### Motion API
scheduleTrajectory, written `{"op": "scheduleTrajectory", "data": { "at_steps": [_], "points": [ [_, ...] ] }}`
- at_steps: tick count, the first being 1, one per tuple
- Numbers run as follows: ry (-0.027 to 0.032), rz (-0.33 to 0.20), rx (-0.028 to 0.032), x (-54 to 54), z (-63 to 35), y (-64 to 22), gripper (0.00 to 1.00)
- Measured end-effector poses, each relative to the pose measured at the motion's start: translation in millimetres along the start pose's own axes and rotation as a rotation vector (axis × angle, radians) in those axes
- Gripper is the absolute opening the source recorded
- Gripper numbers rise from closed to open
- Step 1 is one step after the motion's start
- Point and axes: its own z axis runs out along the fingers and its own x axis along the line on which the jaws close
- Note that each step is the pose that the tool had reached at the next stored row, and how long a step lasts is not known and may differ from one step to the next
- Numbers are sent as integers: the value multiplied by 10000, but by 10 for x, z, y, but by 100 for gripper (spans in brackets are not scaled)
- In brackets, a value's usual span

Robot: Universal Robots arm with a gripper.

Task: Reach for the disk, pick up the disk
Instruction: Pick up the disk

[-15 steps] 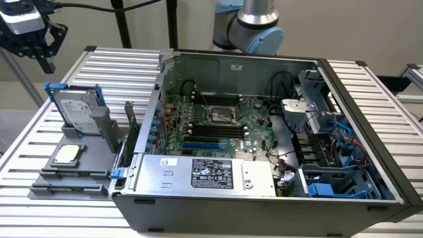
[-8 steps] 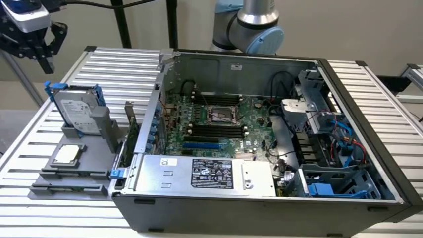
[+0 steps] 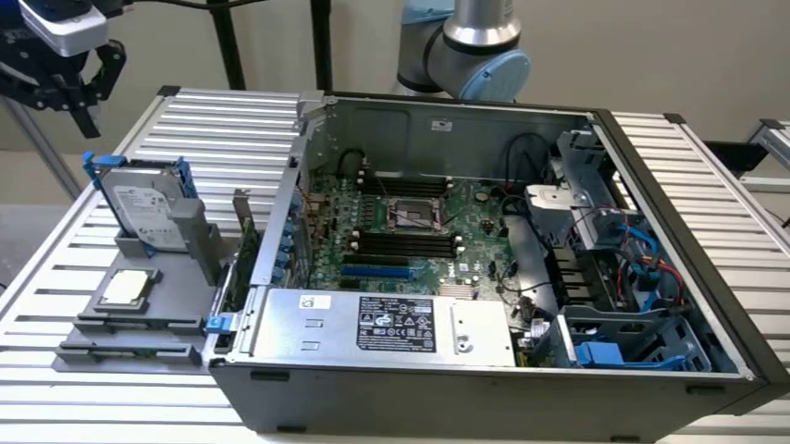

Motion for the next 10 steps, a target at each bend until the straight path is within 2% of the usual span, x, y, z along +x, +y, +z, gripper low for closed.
{"op": "scheduleTrajectory", "data": {
  "at_steps": [10],
  "points": [
    [39,-1781,10,0,-1,0,11]
  ]
}}
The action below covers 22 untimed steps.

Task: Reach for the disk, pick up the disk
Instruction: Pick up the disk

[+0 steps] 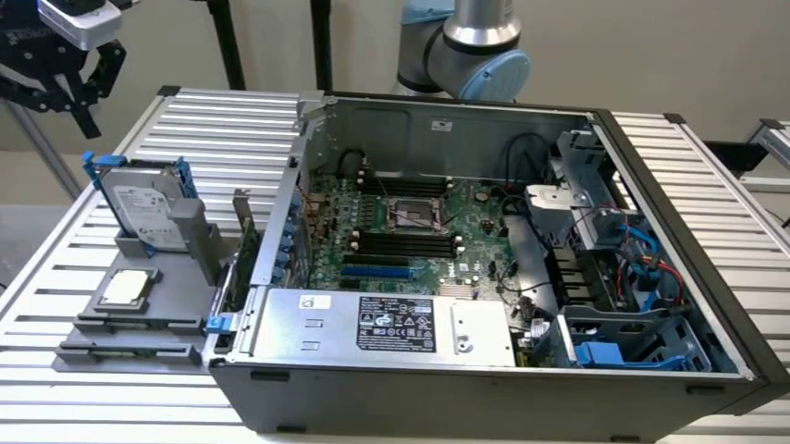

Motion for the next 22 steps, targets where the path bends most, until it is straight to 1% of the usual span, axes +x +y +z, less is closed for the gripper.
{"op": "scheduleTrajectory", "data": {
  "at_steps": [11,22],
  "points": [
    [27,-1919,19,0,0,0,11],
    [36,-3803,55,0,0,0,11]
  ]
}}
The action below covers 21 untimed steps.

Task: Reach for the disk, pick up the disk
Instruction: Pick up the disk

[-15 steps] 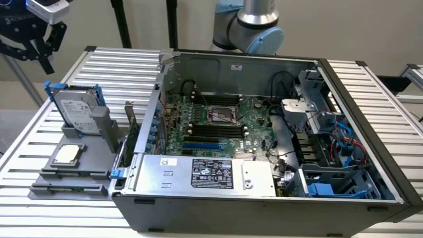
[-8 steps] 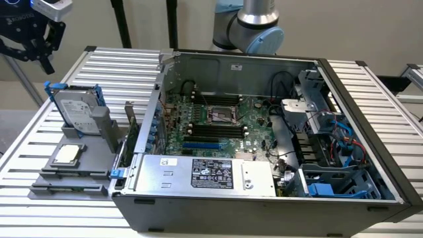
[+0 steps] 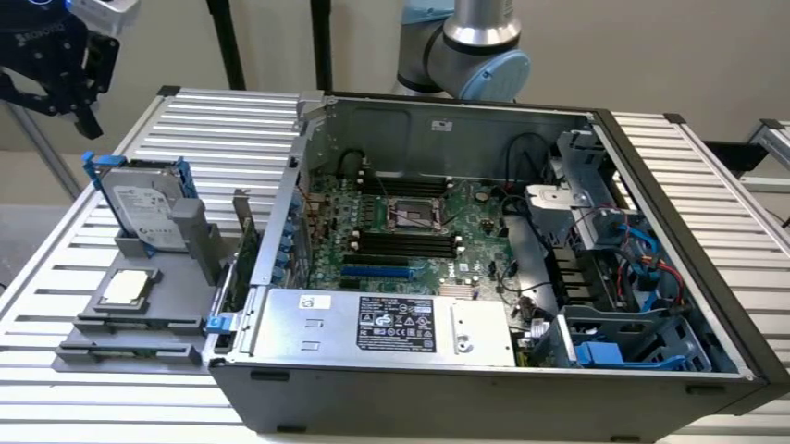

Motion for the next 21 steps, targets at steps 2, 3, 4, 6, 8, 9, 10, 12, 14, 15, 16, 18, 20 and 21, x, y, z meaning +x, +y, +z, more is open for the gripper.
{"op": "scheduleTrajectory", "data": {
  "at_steps": [2,3,4,6,8,9,10,12,14,15,16,18,20,21],
  "points": [
    [10,-365,0,0,-1,0,11],
    [13,-550,0,0,0,0,11],
    [16,-730,0,0,1,0,11],
    [25,-1089,-3,0,3,0,11],
    [33,-1442,-5,0,5,0,11],
    [38,-1609,-7,0,7,0,11],
    [43,-1773,-9,0,8,0,11],
    [51,-2083,-13,0,12,-1,11],
    [60,-2389,-17,-1,16,-2,11],
    [64,-2545,-18,-1,18,-2,11],
    [69,-2691,-20,-1,20,-2,11],
    [72,-2917,-20,-3,27,-4,11],
    [76,-3123,-21,-5,33,-9,11],
    [81,-3226,-24,-6,34,-12,11]
  ]
}}
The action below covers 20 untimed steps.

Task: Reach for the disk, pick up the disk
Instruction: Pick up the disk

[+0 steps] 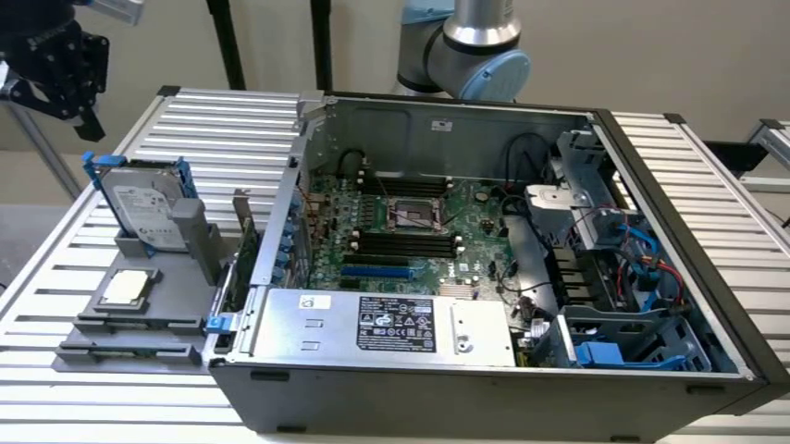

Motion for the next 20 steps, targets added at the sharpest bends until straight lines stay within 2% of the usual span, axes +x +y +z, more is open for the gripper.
{"op": "scheduleTrajectory", "data": {
  "at_steps": [12,17,19,20],
  "points": [
    [33,-1231,-15,-7,34,-39,11],
    [30,-1384,-16,-12,35,-64,12],
    [30,-1386,-16,-12,35,-66,24],
    [30,-1386,-15,-13,38,-66,24]
  ]
}}
